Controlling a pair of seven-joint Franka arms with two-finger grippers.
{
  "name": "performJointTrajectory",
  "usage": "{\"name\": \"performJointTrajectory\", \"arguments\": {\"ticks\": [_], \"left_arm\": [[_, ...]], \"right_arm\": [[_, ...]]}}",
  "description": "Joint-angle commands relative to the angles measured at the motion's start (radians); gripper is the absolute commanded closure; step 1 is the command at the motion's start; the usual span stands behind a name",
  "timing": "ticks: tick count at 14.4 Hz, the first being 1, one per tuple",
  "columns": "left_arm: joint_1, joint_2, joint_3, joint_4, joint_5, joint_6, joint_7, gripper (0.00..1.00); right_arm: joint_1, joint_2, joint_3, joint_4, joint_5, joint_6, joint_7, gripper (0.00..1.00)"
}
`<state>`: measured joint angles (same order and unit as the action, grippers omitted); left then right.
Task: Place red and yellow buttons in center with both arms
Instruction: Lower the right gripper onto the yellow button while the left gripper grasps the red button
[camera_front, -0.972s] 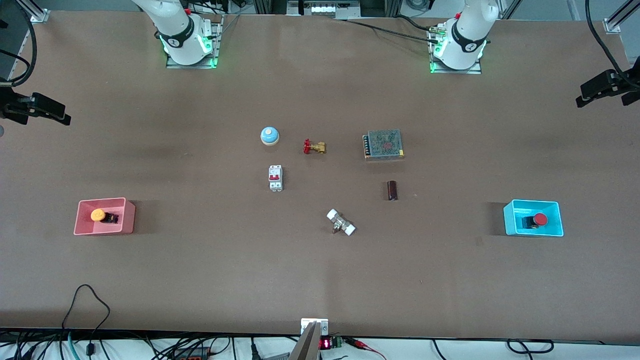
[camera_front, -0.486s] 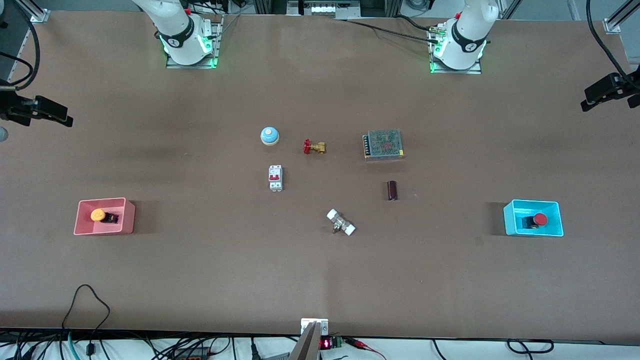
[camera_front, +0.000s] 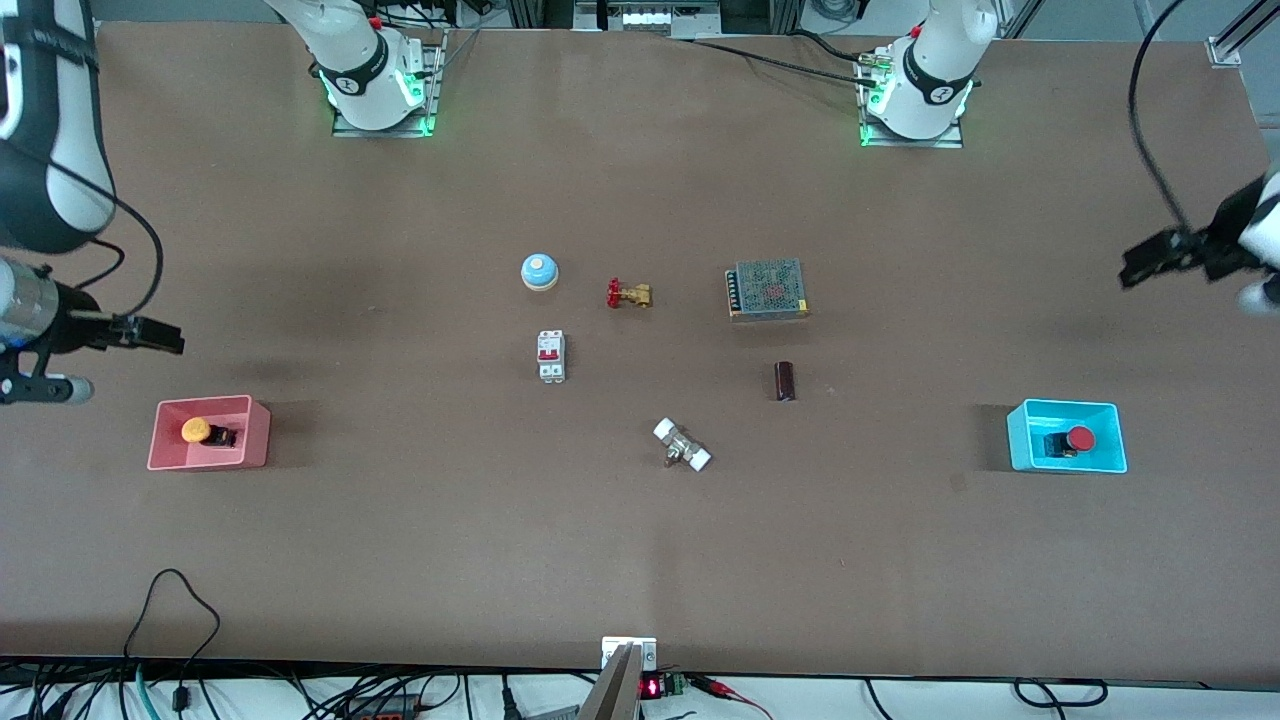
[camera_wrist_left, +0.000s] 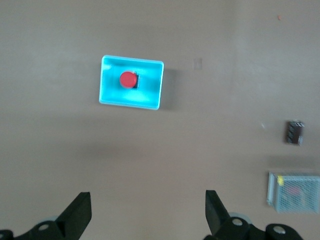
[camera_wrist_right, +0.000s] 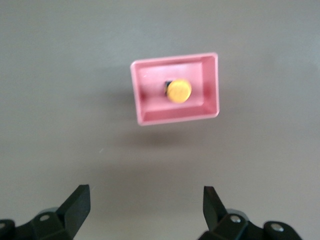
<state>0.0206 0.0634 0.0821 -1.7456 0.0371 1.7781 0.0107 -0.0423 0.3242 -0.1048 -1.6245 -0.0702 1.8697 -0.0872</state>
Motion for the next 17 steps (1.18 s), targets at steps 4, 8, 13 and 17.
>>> {"name": "performJointTrajectory", "arguments": {"ticks": [4, 8, 13, 17], "left_arm": [[0.114, 0.271, 0.002, 0.012, -0.141, 0.274, 0.201, 0.0], [0.137, 0.41, 0.004, 0.014, -0.171, 0.438, 0.25, 0.0], [0.134, 0.538, 0.004, 0.081, -0.16, 0.487, 0.317, 0.0], [0.137, 0.582, 0.004, 0.083, -0.172, 0.544, 0.359, 0.0]], "right_arm": [[-0.047, 0.169, 0.01, 0.032, -0.008, 0.176, -0.013, 0.0], [-0.051, 0.252, 0.008, 0.032, -0.016, 0.253, -0.052, 0.0], [-0.073, 0.309, 0.01, 0.049, -0.01, 0.341, -0.132, 0.0], [-0.076, 0.34, 0.01, 0.066, -0.005, 0.339, -0.143, 0.0]]}}
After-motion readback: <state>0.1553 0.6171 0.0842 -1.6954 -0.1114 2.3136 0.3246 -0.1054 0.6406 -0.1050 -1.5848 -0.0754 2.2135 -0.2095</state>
